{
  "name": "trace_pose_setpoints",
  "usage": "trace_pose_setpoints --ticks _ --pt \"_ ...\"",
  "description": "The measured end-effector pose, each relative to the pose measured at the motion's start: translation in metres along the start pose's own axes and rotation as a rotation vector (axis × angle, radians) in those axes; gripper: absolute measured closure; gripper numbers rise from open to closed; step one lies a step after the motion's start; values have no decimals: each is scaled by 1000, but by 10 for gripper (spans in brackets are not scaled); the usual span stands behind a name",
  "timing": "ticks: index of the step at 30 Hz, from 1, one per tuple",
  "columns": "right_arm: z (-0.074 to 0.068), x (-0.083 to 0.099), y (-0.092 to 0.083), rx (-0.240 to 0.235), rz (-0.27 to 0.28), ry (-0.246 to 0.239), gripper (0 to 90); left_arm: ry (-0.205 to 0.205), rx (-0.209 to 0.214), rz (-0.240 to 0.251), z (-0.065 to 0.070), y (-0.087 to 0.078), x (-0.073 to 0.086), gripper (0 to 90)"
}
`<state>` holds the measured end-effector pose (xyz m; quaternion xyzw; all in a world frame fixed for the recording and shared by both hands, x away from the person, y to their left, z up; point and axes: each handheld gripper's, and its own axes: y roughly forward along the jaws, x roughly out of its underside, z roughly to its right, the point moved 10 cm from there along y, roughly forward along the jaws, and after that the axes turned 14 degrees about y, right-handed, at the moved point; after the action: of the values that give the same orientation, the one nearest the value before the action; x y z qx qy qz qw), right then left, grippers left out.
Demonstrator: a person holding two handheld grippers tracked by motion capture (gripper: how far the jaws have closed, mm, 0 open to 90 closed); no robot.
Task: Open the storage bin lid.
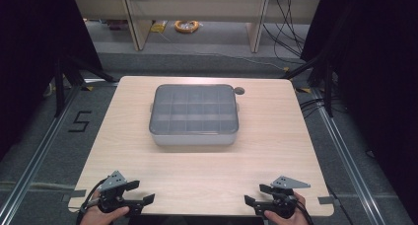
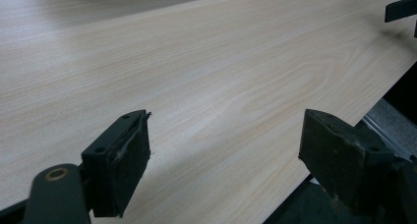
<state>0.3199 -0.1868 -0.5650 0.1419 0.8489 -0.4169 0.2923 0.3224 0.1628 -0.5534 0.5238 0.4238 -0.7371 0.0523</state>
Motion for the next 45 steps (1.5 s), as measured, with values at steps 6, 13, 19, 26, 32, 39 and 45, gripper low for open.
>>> trace_pose_setpoints --ticks 6,13,19,26,32,39,45 --pt "2 -5 -1 -1 37 4 230 -4 1 -2 0 1 0 186" --pt "-1 -7 -2 -8 64 36 233 -25 -4 5 -2 0 -1 186" --pt "1 -10 -5 -23 70 50 234 -33 -9 12 -3 0 -1 182" --pt "0 -16 -5 -52 89 74 241 -47 -15 11 -5 -2 -1 182" --pt "-2 -22 -2 -71 106 131 248 -75 -9 23 -5 -1 -3 183" --pt "0 -31 2 -87 135 104 251 -77 -9 29 -7 1 -8 184" --pt "6 -46 7 -95 138 118 251 -87 -25 49 -19 6 -16 185"
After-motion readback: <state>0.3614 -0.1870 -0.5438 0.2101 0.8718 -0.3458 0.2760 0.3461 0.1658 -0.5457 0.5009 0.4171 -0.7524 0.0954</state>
